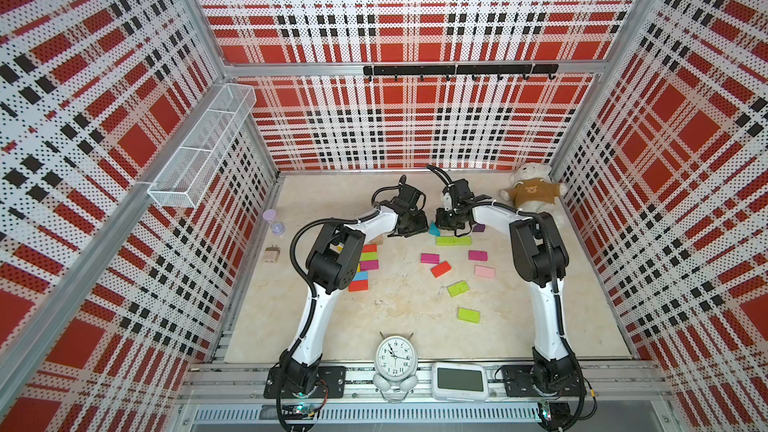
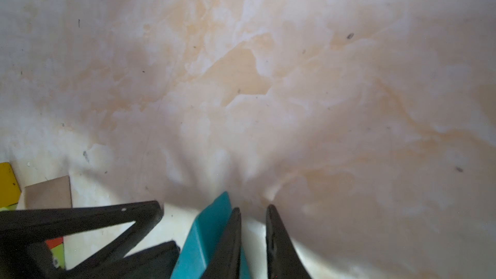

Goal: Assemble a carrot with building blocks
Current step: Assemble the building block at the center of the board.

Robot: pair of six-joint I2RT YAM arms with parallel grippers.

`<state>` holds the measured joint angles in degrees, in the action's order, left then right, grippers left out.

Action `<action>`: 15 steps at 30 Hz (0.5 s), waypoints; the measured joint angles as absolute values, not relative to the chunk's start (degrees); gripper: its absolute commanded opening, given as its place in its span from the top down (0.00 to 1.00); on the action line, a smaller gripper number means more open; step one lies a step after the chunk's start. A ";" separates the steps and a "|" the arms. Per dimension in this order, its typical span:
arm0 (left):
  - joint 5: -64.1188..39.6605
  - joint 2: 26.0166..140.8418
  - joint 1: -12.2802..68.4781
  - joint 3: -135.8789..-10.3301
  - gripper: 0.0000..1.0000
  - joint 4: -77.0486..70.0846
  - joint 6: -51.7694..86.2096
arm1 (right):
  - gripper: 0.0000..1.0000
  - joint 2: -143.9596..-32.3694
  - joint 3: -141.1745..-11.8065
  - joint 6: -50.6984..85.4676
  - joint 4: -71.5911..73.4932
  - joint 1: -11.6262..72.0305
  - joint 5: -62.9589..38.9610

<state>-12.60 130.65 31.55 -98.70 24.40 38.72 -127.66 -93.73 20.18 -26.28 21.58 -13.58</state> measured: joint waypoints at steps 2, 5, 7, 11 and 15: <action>-12.58 130.56 31.57 -98.54 0.55 24.40 38.74 | 0.80 -127.61 -93.65 20.18 -26.30 21.58 -13.61; -12.58 130.26 31.59 -98.13 0.55 24.32 38.74 | 0.80 -127.55 -93.60 20.18 -26.30 21.58 -13.58; -12.56 130.02 31.59 -97.78 0.55 24.38 38.74 | 0.80 -127.55 -93.60 20.18 -26.30 21.58 -13.58; -12.56 129.82 31.59 -97.51 0.55 24.45 38.74 | 0.80 -127.55 -93.60 20.18 -26.30 21.58 -13.58; -12.56 129.80 31.59 -97.43 0.55 24.43 38.74 | 0.80 -127.55 -93.60 20.18 -26.30 21.58 -13.58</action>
